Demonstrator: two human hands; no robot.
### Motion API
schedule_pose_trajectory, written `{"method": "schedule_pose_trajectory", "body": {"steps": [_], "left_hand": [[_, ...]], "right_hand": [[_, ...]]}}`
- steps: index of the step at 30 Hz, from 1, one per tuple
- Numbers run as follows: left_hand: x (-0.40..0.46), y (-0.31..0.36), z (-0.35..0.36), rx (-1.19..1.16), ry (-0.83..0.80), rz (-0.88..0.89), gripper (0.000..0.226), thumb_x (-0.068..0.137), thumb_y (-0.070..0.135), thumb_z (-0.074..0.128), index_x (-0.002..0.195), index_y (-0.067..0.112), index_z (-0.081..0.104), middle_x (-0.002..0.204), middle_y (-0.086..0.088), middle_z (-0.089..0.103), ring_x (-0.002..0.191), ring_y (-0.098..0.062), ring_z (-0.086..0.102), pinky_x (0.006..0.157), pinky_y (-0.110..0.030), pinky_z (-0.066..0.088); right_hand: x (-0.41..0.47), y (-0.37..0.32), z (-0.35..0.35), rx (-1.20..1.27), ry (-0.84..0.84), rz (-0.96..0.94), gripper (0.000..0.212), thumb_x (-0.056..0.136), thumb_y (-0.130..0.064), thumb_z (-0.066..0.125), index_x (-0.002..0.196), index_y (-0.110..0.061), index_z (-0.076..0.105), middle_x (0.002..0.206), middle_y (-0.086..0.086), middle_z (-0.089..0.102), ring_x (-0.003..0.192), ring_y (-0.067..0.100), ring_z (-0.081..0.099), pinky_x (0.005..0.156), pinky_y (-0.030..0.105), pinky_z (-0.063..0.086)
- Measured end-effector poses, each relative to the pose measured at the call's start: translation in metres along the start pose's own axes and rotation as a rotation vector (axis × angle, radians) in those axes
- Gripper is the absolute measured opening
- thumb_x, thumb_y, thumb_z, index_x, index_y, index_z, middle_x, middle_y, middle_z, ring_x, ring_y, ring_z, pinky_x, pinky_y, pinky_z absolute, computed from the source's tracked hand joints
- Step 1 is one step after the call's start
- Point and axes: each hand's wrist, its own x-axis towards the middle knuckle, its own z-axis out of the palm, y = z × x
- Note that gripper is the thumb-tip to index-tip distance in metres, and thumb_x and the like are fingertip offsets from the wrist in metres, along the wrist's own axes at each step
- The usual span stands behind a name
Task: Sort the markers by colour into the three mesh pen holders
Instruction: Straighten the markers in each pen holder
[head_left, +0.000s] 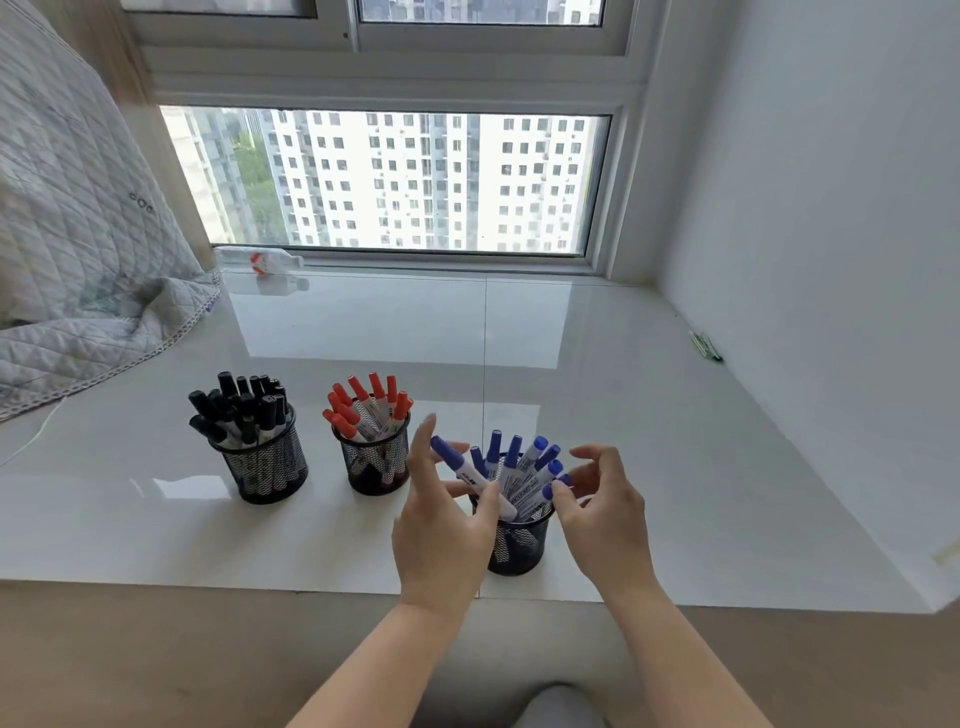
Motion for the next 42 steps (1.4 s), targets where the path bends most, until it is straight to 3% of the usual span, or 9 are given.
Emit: {"method": "schedule_pose_trajectory", "body": {"steps": [5,11,19,23,27,31,34,37,42], "left_hand": [[0.004,-0.002,-0.003,0.046,-0.001,0.097,0.045,0.086,0.02,0.061,0.125,0.015,0.039,0.098,0.004,0.065,0.076,-0.014,0.068,0.059,-0.03,0.056],[0.002,-0.012,-0.002,0.171,-0.015,0.214,0.016,0.088,0.021,0.06,0.103,0.017,0.062,0.08,0.002,0.069,0.069,-0.018,0.065,0.055,-0.034,0.053],[0.007,-0.023,0.002,0.298,-0.036,0.252,0.018,0.079,0.024,0.072,0.097,0.023,0.073,0.077,0.004,0.073,0.064,-0.015,0.065,0.048,-0.026,0.05],[0.012,-0.021,0.004,0.373,-0.066,0.295,0.019,0.076,0.025,0.074,0.095,0.026,0.074,0.077,0.008,0.07,0.071,-0.016,0.064,0.047,-0.026,0.051],[0.017,-0.019,0.005,0.427,-0.115,0.304,0.021,0.075,0.027,0.075,0.096,0.025,0.073,0.088,0.002,0.063,0.079,-0.018,0.061,0.046,-0.029,0.052],[0.034,-0.01,0.009,0.415,-0.082,0.318,0.029,0.078,0.03,0.072,0.105,0.022,0.066,0.1,-0.001,0.059,0.091,-0.021,0.057,0.065,-0.032,0.052],[0.055,0.001,0.016,0.442,-0.225,0.333,0.034,0.085,0.036,0.06,0.118,0.027,0.056,0.114,0.005,0.054,0.107,-0.018,0.048,0.084,-0.03,0.044],[0.073,0.011,0.029,0.535,-0.425,0.344,0.04,0.088,0.036,0.054,0.127,0.03,0.047,0.127,0.007,0.051,0.118,-0.018,0.042,0.092,-0.032,0.038],[0.084,0.017,0.046,0.676,-0.634,0.318,0.033,0.087,0.025,0.046,0.12,0.029,0.052,0.118,0.005,0.057,0.111,-0.021,0.05,0.086,-0.036,0.04]], "right_hand": [[0.007,-0.002,0.0,-0.021,-0.067,0.128,0.023,0.083,-0.022,0.064,0.096,-0.023,0.046,0.078,-0.011,0.056,0.07,0.0,0.055,0.052,0.009,0.037],[0.021,-0.006,0.003,-0.218,-0.175,0.207,0.02,0.082,-0.039,0.061,0.086,-0.02,0.055,0.081,-0.005,0.06,0.074,0.013,0.055,0.061,0.025,0.038],[0.026,-0.008,0.011,-0.326,-0.143,0.114,0.024,0.082,-0.04,0.063,0.079,-0.017,0.057,0.069,-0.007,0.054,0.068,0.016,0.054,0.061,0.026,0.039],[0.03,-0.007,0.012,-0.302,-0.13,0.091,0.025,0.085,-0.039,0.061,0.076,-0.017,0.054,0.066,-0.007,0.052,0.066,0.017,0.051,0.054,0.026,0.032],[0.037,-0.002,0.011,-0.346,-0.14,0.014,0.023,0.088,-0.036,0.058,0.077,-0.017,0.051,0.071,-0.005,0.048,0.072,0.017,0.046,0.059,0.026,0.028],[0.04,0.001,0.003,-0.256,-0.119,-0.052,0.018,0.089,-0.033,0.057,0.08,-0.018,0.053,0.071,-0.009,0.048,0.078,0.016,0.044,0.061,0.026,0.026],[0.042,0.0,-0.008,-0.166,-0.069,-0.074,0.017,0.088,-0.033,0.059,0.08,-0.018,0.054,0.07,-0.012,0.049,0.076,0.015,0.047,0.059,0.021,0.03],[0.044,0.0,-0.018,-0.099,-0.047,-0.078,0.016,0.087,-0.034,0.06,0.081,-0.02,0.055,0.071,-0.009,0.054,0.073,0.015,0.05,0.061,0.022,0.034],[0.049,-0.001,-0.032,-0.017,-0.026,-0.073,0.017,0.086,-0.035,0.06,0.077,-0.021,0.055,0.064,-0.01,0.054,0.057,0.004,0.047,0.054,0.015,0.035]]}}
